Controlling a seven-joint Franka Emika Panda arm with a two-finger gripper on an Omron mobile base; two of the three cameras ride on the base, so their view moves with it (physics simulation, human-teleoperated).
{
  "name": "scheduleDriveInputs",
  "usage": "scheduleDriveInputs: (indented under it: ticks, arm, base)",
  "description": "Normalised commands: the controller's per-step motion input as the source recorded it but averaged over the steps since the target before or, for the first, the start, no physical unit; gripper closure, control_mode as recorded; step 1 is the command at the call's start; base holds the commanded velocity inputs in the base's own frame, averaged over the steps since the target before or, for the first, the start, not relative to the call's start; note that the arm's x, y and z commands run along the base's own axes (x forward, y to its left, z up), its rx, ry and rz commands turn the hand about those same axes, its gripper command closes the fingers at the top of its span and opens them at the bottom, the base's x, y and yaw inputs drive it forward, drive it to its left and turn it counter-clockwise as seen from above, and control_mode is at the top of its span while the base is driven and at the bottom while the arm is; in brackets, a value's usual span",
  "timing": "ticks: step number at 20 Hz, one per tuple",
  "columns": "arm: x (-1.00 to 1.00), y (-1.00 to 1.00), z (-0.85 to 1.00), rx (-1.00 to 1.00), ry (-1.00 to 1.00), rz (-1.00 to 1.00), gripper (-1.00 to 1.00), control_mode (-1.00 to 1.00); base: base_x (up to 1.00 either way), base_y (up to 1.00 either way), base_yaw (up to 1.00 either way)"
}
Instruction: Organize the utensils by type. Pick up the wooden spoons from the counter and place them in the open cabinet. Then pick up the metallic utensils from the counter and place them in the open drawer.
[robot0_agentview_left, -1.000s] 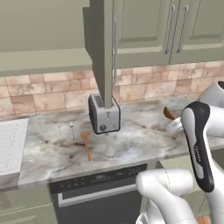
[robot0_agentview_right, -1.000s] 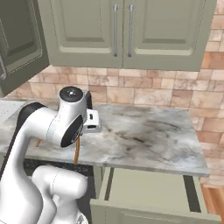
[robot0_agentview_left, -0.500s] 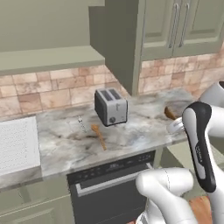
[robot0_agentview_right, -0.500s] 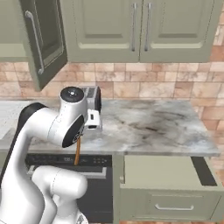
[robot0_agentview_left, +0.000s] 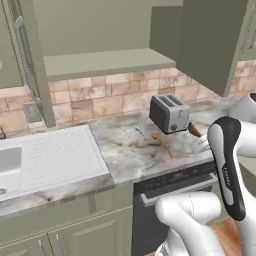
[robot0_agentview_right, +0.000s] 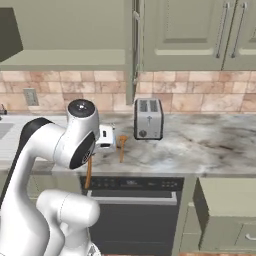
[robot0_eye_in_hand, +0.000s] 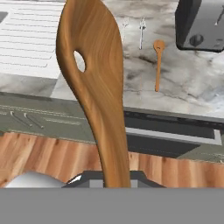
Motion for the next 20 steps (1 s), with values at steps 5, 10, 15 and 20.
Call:
scheduleDriveInputs:
  ticks: [5, 10, 15, 20]
  arm:
    - [0.00, 0.00, 0.00, 0.00, 0.00, 0.00, 1.00, 1.00]
    - [0.00, 0.00, 0.00, 0.00, 0.00, 0.00, 1.00, 1.00]
    - [0.00, 0.00, 0.00, 0.00, 0.00, 0.00, 1.00, 1.00]
    - [0.00, 0.00, 0.00, 0.00, 0.00, 0.00, 1.00, 1.00]
  base:
    - [-0.11, 0.74, 0.00]
    - [0.41, 0.38, 0.00]
    - [0.51, 0.00, 0.01]
    - [0.32, 0.00, 0.05]
